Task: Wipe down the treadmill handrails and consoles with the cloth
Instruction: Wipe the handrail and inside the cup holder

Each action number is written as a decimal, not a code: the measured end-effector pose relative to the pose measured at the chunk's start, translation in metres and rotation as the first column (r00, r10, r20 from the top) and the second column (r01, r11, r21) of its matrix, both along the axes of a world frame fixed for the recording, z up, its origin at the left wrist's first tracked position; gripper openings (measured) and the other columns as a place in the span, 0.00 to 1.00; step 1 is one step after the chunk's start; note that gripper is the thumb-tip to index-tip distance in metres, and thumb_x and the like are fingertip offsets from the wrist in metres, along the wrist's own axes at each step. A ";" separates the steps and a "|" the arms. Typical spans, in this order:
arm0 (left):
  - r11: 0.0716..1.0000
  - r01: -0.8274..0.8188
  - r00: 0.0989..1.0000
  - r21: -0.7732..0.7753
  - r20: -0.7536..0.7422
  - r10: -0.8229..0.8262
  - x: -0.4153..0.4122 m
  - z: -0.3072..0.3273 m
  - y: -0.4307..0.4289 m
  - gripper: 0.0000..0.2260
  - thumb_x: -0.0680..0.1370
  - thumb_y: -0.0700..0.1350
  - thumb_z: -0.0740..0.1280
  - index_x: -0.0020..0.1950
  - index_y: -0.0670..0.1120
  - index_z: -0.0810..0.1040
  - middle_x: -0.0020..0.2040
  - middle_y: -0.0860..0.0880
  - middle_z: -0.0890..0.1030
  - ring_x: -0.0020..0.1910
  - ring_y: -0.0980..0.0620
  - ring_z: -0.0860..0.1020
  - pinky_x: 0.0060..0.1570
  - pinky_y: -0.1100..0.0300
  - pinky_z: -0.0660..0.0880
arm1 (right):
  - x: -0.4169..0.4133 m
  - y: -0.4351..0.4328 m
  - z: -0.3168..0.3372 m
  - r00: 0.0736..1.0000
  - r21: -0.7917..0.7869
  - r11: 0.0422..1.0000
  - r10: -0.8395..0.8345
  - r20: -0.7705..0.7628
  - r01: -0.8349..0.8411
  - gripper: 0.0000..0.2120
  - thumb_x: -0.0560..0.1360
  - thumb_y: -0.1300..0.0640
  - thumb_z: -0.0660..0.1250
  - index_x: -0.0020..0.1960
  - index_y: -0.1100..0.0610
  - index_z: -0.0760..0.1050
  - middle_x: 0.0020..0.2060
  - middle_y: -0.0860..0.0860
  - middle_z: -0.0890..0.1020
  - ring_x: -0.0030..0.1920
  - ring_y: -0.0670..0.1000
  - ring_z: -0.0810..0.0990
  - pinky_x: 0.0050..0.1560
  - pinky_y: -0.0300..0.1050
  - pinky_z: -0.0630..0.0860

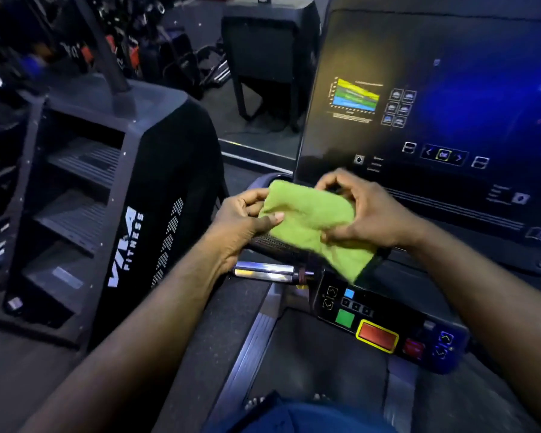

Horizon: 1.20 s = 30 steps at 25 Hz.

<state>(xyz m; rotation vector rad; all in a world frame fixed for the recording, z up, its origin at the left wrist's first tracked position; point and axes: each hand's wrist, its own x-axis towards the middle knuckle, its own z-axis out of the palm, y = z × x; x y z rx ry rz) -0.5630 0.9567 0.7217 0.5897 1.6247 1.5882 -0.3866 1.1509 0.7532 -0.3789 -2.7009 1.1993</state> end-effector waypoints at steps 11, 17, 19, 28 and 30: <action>0.822 0.070 0.205 -0.566 -0.798 -0.567 -0.014 -0.172 -0.018 0.24 0.66 0.56 0.73 0.59 0.48 0.76 0.52 0.47 0.80 0.51 0.41 0.78 0.51 0.47 0.73 | -0.058 0.020 -0.081 0.513 0.319 0.641 0.136 0.847 -0.698 0.47 0.69 0.55 0.72 0.83 0.39 0.55 0.81 0.48 0.64 0.79 0.53 0.65 0.75 0.54 0.69; 0.624 -0.075 0.187 -0.778 -0.625 -0.758 -0.040 -0.168 0.010 0.23 0.68 0.65 0.67 0.54 0.52 0.81 0.49 0.48 0.85 0.49 0.42 0.85 0.44 0.53 0.77 | -0.111 0.025 -0.088 0.294 0.104 0.619 0.213 0.932 -0.778 0.41 0.73 0.58 0.70 0.82 0.43 0.62 0.81 0.47 0.65 0.79 0.49 0.66 0.81 0.51 0.62; 0.639 -0.122 0.127 -0.760 -0.650 -0.749 -0.041 -0.171 0.008 0.24 0.70 0.68 0.66 0.56 0.52 0.80 0.49 0.48 0.85 0.49 0.41 0.85 0.44 0.53 0.78 | -0.132 0.020 -0.098 0.320 0.071 0.632 0.289 0.902 -0.772 0.28 0.77 0.58 0.64 0.77 0.46 0.72 0.75 0.53 0.75 0.72 0.53 0.75 0.74 0.48 0.71; 0.543 -0.119 0.121 -0.831 -0.555 -0.823 -0.039 -0.172 0.012 0.24 0.70 0.70 0.64 0.50 0.52 0.77 0.47 0.47 0.84 0.47 0.40 0.85 0.41 0.52 0.74 | -0.154 0.010 -0.094 0.295 0.102 0.599 0.234 0.926 -0.794 0.25 0.77 0.60 0.62 0.72 0.46 0.77 0.60 0.53 0.82 0.58 0.56 0.80 0.58 0.42 0.76; 0.545 -0.115 0.110 -0.831 -0.556 -0.824 -0.041 -0.168 0.014 0.22 0.70 0.70 0.63 0.46 0.52 0.75 0.46 0.47 0.84 0.47 0.40 0.85 0.41 0.53 0.74 | -0.146 0.018 -0.085 0.355 0.143 0.693 0.173 0.919 -0.707 0.25 0.77 0.59 0.63 0.73 0.44 0.76 0.58 0.52 0.81 0.57 0.56 0.80 0.58 0.44 0.77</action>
